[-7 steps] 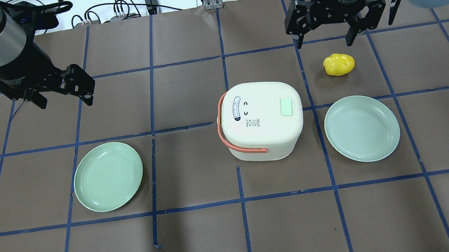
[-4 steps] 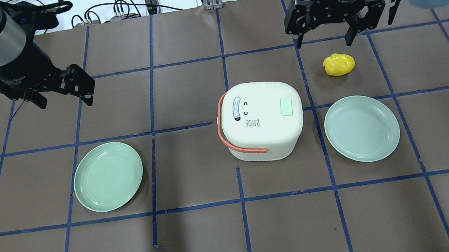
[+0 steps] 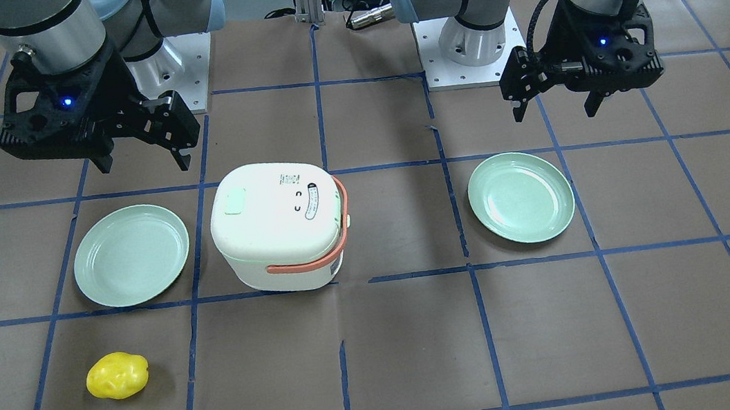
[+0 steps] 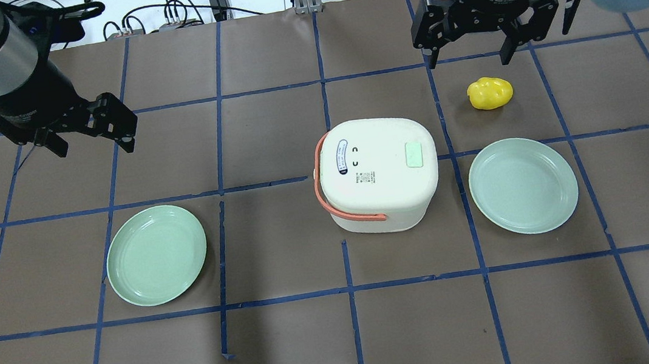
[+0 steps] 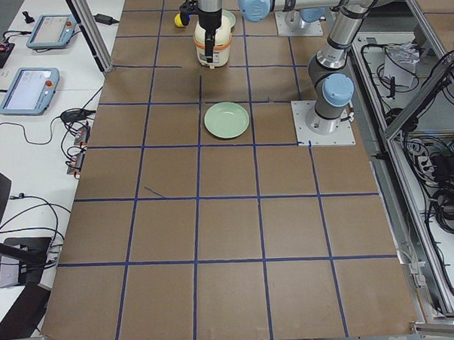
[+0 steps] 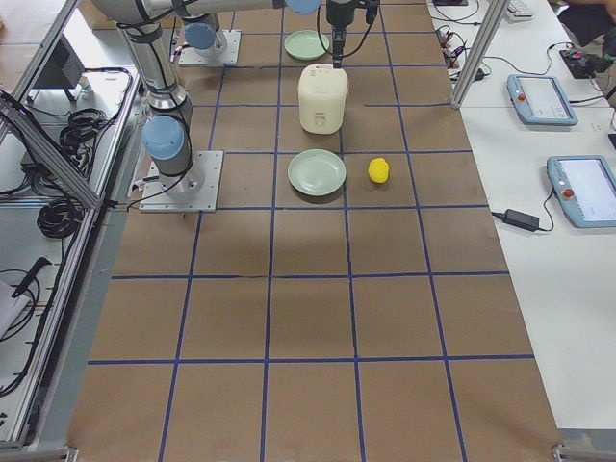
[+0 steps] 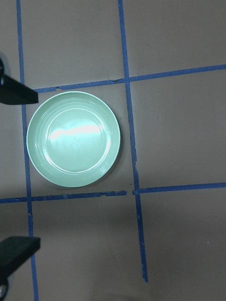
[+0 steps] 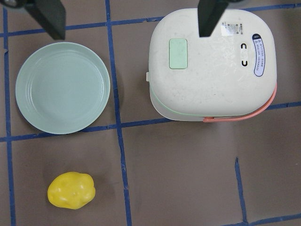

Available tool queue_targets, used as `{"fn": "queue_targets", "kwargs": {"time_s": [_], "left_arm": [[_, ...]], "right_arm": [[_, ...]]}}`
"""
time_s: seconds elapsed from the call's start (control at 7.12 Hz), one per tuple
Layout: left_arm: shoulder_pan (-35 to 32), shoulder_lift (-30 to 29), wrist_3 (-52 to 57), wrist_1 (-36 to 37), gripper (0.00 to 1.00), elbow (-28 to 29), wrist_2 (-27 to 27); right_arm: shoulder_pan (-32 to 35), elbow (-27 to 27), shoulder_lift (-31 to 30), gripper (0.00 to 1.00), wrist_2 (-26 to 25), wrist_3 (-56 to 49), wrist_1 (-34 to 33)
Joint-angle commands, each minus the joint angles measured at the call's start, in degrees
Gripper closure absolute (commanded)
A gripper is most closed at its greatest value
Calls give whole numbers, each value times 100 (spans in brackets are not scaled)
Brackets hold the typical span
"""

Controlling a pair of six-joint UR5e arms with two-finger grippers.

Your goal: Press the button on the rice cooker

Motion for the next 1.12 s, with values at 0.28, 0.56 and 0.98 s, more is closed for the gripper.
{"fn": "queue_targets", "kwargs": {"time_s": [0.28, 0.56, 0.98], "left_arm": [[0, 0, 0, 0, 0, 0, 0], [0, 0, 0, 0, 0, 0, 0], [0, 0, 0, 0, 0, 0, 0]], "right_arm": [[16, -25, -51, 0, 3, 0, -4], [24, 1, -42, 0, 20, 43, 5], [182, 368, -103, 1, 38, 334, -47]]}}
